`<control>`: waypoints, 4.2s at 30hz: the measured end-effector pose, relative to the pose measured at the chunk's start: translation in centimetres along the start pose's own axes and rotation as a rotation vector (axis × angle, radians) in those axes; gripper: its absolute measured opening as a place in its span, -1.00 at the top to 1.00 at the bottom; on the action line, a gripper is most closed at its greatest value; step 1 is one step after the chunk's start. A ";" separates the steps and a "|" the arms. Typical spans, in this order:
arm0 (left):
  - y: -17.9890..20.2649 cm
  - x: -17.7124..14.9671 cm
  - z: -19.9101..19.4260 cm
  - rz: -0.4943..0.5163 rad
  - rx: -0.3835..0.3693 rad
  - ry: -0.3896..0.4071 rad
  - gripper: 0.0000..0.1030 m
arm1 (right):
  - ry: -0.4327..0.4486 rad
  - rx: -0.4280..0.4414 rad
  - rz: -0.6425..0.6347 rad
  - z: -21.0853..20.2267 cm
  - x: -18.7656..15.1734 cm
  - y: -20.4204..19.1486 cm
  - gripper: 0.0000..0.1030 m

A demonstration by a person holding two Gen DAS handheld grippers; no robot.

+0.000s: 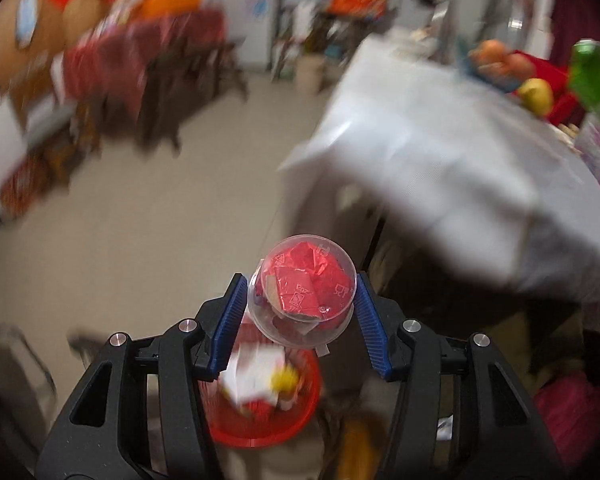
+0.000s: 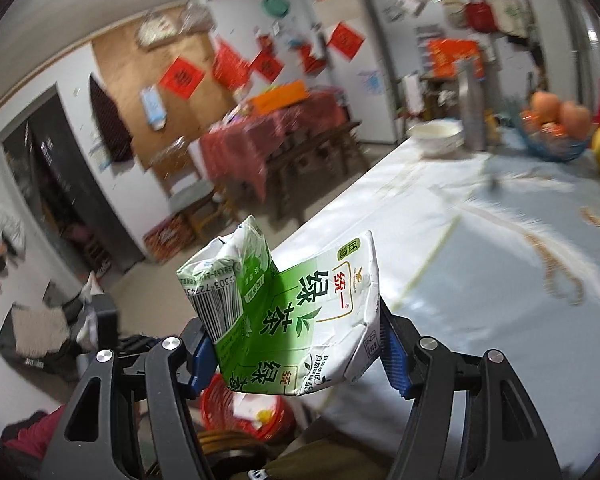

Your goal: Collect trash

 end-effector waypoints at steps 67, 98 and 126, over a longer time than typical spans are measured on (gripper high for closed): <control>-6.1 -9.3 -0.1 0.023 0.296 -0.195 -0.85 | -0.685 -0.014 -0.175 20.4 -14.4 -8.6 -0.73; -5.6 -9.6 0.3 0.023 0.290 -0.208 -0.85 | -0.687 -0.013 -0.174 20.4 -14.5 -8.7 -0.74; -5.5 -9.8 0.7 0.014 0.283 -0.222 -0.85 | -0.692 -0.008 -0.174 20.2 -14.5 -8.7 -0.74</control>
Point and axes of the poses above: each gripper's, at about its wrist camera, not at the fingertips, and z roughly the way its jaws point, y to its right, x to its top, the point moved 4 cm from there along z, roughly the way its jaws point, and after that the axes turned 14 degrees about x, right-handed, at the moved point
